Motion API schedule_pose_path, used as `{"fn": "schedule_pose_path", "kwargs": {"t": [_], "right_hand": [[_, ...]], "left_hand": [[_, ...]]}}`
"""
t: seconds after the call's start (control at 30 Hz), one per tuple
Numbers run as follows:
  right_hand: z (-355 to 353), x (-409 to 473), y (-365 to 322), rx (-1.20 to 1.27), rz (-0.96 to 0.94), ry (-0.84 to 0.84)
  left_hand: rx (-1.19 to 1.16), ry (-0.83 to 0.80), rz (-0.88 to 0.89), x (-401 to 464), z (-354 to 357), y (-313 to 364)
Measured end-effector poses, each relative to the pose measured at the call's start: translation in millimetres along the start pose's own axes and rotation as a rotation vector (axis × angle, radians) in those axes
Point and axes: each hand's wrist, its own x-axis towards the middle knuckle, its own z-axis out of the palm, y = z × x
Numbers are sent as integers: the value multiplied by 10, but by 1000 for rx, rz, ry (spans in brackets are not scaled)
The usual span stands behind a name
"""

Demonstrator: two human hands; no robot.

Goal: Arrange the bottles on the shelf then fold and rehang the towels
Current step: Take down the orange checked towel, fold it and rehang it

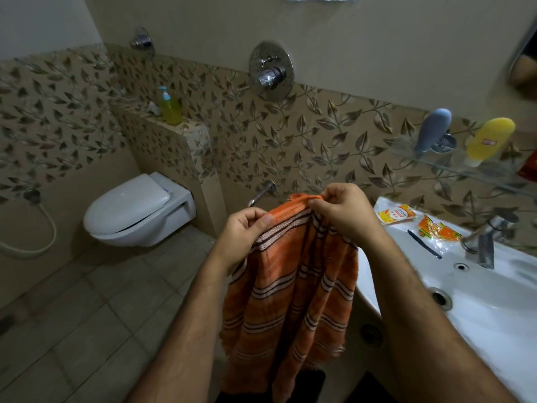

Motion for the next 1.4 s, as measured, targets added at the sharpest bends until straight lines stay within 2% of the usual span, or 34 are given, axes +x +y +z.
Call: {"fn": "schedule_pose_path", "kwargs": {"t": [0.07,0.13,0.23,0.3,0.43,0.53,0.63,0.7,0.83,0.93,1.03,1.1,1.2,1.3,1.4], "right_hand": [[-13,-23,52,-47,20,-51],[-27,-84,13,19,8,-203],[-45,-135,-94,88,-82,-459],[-59,-148,-106,64,-99,-539],[-154,-125,-46,136,-69,-420],[-219,-27,36,153,-36,-197],[-265,42,84,72,-53,11],[-322,10,17,31,-89,-60],[-302,-22,-32,77,-136,-434],[-241,-8,-10,121,-157,-501],[-250,-17,23,331,-160,-506],[-285,-14,25,357,-129,-483],[-358,32,28,329,-121,-331],[-429,67,33,456,-113,-184],[-462,66,85,461,-73,-126]], "left_hand": [[39,-3,29,0,28,86],[117,-15,70,8,96,199],[244,-123,126,7,182,336],[268,-169,140,10,199,378],[207,-159,98,35,183,334],[144,-156,3,45,158,209],[126,-98,26,77,194,203],[134,-60,81,130,251,312],[294,-202,152,226,411,536],[333,-231,188,280,489,622],[337,-276,196,313,486,636],[270,-271,192,334,452,609],[167,-243,128,327,411,519],[54,-182,10,256,334,390],[15,-79,36,228,258,374]]}}
